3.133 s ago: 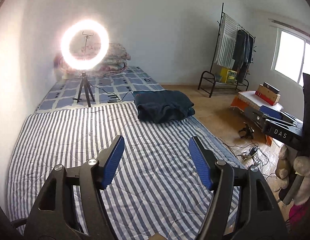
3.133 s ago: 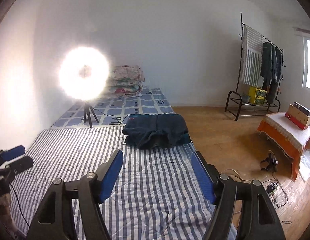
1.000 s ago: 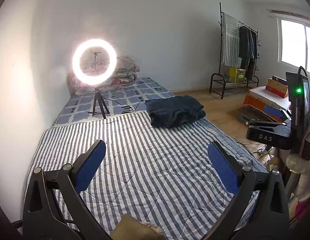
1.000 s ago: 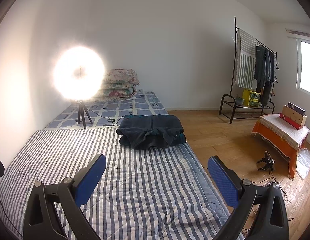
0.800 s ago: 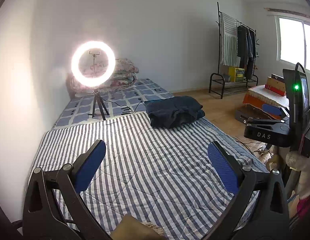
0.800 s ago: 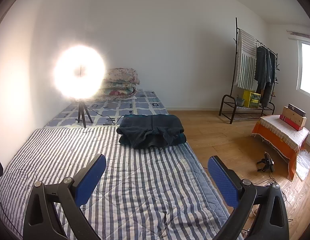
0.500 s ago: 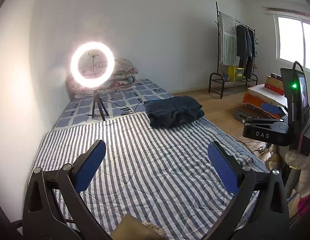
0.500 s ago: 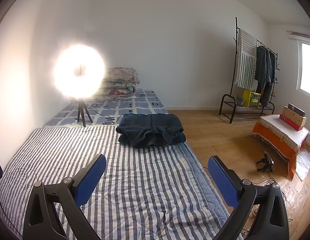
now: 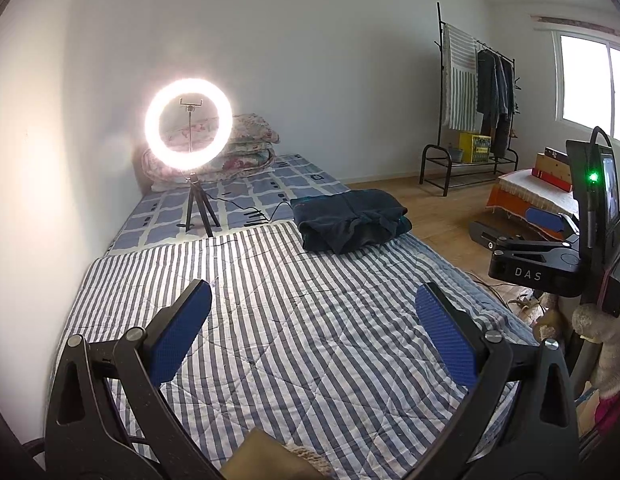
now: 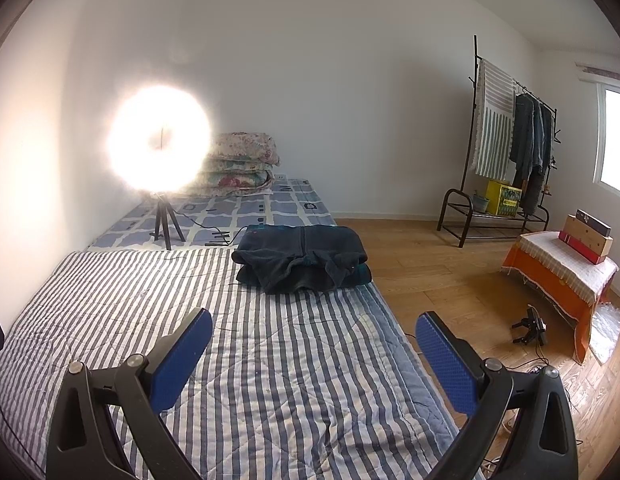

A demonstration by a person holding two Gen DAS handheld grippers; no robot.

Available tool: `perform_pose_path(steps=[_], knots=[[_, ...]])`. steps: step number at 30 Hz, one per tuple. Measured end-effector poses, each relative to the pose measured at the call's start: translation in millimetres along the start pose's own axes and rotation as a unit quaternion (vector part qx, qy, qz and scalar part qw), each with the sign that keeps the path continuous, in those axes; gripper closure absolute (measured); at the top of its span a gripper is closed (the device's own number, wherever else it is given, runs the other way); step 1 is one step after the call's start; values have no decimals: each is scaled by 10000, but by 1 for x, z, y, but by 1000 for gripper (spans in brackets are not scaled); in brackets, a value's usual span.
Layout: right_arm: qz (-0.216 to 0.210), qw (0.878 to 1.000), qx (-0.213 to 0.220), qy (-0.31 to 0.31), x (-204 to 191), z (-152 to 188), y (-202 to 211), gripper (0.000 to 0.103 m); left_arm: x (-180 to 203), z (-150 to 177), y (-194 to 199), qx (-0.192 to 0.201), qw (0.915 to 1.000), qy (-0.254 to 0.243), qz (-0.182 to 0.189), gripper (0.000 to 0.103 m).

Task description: Fold large clothes

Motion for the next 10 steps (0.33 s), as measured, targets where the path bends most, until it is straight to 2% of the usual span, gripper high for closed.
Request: perform_pose_path(steps=[10], knots=[[-25,10000,-14,26,3,-1,-4,0,-10,-2,0,165,9995,168,-223,0]])
Point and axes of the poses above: each gripper's, at about its wrist camera, not at the fingertips, and y roughly against the way its jaws point, x to its right, z to its underside, the point moved 8 cm from there along -y, roughly the way its jaws point, and after that the axes turned 13 degrees about -x, right-handed, at the moved point
